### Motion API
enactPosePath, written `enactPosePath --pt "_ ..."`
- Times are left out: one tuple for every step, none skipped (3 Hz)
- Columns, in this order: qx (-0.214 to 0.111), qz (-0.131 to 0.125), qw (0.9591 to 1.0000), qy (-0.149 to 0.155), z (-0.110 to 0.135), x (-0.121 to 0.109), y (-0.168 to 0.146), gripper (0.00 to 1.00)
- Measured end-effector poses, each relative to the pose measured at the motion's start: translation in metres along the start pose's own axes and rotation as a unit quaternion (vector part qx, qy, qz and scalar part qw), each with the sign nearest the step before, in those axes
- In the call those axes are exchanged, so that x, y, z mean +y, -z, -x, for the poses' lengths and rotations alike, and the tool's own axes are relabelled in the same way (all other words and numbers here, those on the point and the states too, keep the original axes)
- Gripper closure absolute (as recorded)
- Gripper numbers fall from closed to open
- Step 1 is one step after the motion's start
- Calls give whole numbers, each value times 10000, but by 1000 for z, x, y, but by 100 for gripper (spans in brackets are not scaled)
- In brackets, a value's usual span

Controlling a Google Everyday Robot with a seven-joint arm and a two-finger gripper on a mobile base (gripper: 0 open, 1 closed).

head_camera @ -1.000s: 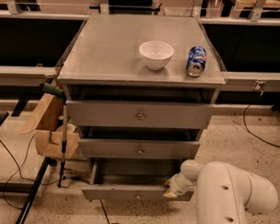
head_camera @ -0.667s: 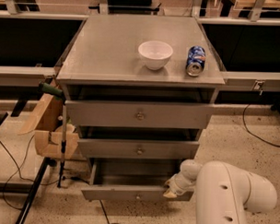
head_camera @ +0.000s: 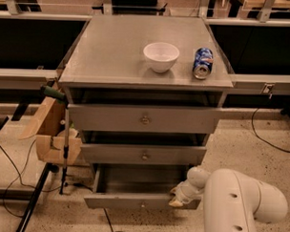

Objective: Open bottom drawer

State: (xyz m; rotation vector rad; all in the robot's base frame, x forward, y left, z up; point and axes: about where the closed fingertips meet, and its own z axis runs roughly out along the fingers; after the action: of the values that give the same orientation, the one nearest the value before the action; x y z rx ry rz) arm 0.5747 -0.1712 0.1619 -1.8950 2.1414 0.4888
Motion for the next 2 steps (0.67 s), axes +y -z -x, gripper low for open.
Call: enactPosePath --pt "-12 10 10000 9 2 0 1 76" --pt "-12 10 10000 9 2 -3 2 77"
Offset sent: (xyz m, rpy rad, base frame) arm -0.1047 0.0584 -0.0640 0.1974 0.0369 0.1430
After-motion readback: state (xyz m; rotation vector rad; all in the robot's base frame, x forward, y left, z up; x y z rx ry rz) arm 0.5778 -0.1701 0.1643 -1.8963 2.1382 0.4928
